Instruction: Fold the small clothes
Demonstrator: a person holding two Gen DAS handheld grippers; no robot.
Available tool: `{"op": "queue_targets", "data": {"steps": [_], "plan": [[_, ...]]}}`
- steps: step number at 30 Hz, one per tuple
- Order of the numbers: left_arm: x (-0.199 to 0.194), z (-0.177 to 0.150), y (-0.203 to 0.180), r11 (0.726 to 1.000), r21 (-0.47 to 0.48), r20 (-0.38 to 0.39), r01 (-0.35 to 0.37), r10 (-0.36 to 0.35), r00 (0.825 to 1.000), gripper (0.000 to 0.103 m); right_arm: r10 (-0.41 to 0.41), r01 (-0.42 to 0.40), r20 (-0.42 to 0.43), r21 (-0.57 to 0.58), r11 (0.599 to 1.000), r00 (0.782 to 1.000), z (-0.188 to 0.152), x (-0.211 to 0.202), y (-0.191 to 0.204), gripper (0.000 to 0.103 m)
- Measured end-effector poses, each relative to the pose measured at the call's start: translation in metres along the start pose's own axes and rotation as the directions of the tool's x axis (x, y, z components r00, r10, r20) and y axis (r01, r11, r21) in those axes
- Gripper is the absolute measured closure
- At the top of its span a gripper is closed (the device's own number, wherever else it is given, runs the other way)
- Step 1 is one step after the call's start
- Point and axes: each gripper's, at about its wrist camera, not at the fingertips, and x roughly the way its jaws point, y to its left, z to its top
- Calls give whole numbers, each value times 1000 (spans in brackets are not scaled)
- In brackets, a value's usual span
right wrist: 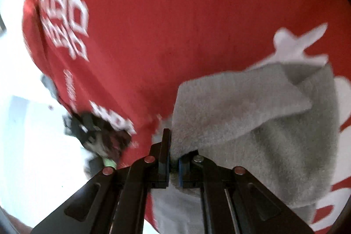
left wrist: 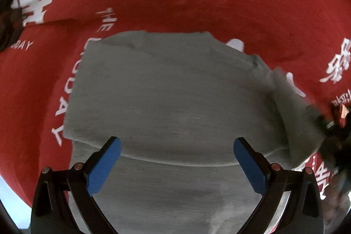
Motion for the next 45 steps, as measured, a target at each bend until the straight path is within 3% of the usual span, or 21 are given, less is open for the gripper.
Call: {"op": "queue_targets", "data": {"steps": [5, 7, 9, 10, 11, 15, 16, 17, 19, 22, 26, 29, 30, 32, 34, 36, 37, 38, 41, 44, 45], "plan": [[7, 2, 22, 1000, -28, -6, -10, 10, 1000, 0, -161, 167, -138, 33, 985, 977, -24, 50, -20, 93], [5, 2, 28, 999, -41, -4, -1, 1, 1000, 0, -184, 196, -160, 67, 978, 970, -32, 54, -28, 90], [4, 2, 36, 999, -49, -3, 5, -5, 1000, 0, -134, 152, -138, 131, 980, 981, -36, 46, -32, 73], [5, 3, 39, 999, -52, -5, 7, -7, 1000, 0, -123, 139, -111, 155, 978, 986, -37, 39, -34, 57], [5, 4, 42, 998, -57, -6, 9, -9, 1000, 0, -138, 149, -77, 167, 975, 987, -37, 31, -35, 50], [3, 10, 53, 994, -87, 2, 68, -68, 998, 0, -204, 185, 51, 250, 950, 978, -26, 4, -46, 51], [3, 12, 55, 990, -97, 8, 106, -106, 994, 0, -207, 178, 74, 281, 943, 976, -20, 0, -51, 60], [2, 14, 57, 983, -108, 14, 150, -149, 989, 0, -210, 173, 93, 302, 937, 973, -15, -3, -52, 80], [3, 18, 62, 962, -133, 23, 239, -238, 971, 0, -213, 179, 100, 270, 946, 972, -6, 4, -43, 94], [11, 22, 74, 912, -201, 15, 357, -361, 932, 0, -182, 177, 47, 90, 980, 982, 2, 28, -6, 95], [22, 24, 86, 827, -293, 15, 479, -497, 868, 0, -160, 149, -74, -137, 979, 984, -13, 73, 44, 95], [30, 21, 90, 781, -339, 8, 525, -556, 831, 0, -190, 138, -182, -261, 955, 965, -38, 106, 66, 94], [33, 20, 90, 774, -350, 4, 528, -563, 827, 0, -219, 149, -216, -298, 943, 951, -48, 119, 71, 92], [37, 19, 91, 764, -368, 4, 530, -569, 823, 0, -280, 186, -259, -334, 924, 924, -61, 133, 72, 90], [38, 18, 91, 755, -380, 13, 535, -574, 819, 0, -295, 200, -273, -327, 924, 916, -68, 134, 67, 88], [38, 18, 89, 760, -376, 12, 530, -568, 823, 0, -277, 195, -280, -288, 938, 919, -70, 124, 60, 79], [38, 19, 86, 769, -369, 6, 522, -560, 829, 0, -263, 191, -280, -259, 947, 923, -70, 116, 55, 63], [39, 20, 82, 780, -359, 0, 513, -550, 835, 0, -249, 187, -274, -233, 954, 929, -71, 108, 51, 57], [39, 22, 77, 803, -334, -10, 493, -526, 850, 0, -234, 200, -253, -154, 968, 939, -72, 73, 29, 57], [38, 21, 73, 826, -317, -20, 466, -497, 867, 1, -229, 234, -209, 1, 972, 951, -77, 22, -10, 57], [38, 22, 72, 833, -312, -24, 458, -489, 872, 7, -231, 244, -189, 47, 969, 954, -79, 9, -20, 57]]}}
